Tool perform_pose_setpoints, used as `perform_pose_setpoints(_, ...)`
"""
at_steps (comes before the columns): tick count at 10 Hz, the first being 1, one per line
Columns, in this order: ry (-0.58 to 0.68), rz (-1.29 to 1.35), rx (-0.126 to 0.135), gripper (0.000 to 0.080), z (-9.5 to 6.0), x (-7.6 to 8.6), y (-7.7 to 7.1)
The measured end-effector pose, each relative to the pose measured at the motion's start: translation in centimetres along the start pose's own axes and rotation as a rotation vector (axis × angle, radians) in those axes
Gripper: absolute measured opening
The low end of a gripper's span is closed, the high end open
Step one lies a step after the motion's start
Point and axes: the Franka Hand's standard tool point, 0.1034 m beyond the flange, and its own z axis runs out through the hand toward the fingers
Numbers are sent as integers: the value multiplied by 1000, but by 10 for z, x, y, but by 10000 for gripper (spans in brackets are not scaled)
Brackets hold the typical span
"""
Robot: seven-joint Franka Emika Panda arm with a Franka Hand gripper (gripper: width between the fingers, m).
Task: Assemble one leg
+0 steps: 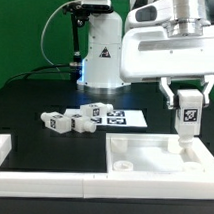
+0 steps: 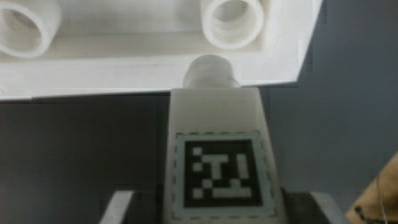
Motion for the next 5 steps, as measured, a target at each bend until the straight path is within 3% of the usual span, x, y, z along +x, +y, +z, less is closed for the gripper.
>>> perform_pose_setpoints(2, -3, -4, 1, 286, 1, -2, -2)
perform_pose_setpoints(3, -16, -31, -1, 286, 4, -14, -13)
perform_pose_setpoints(5, -15, -58, -13, 286, 4, -17, -13)
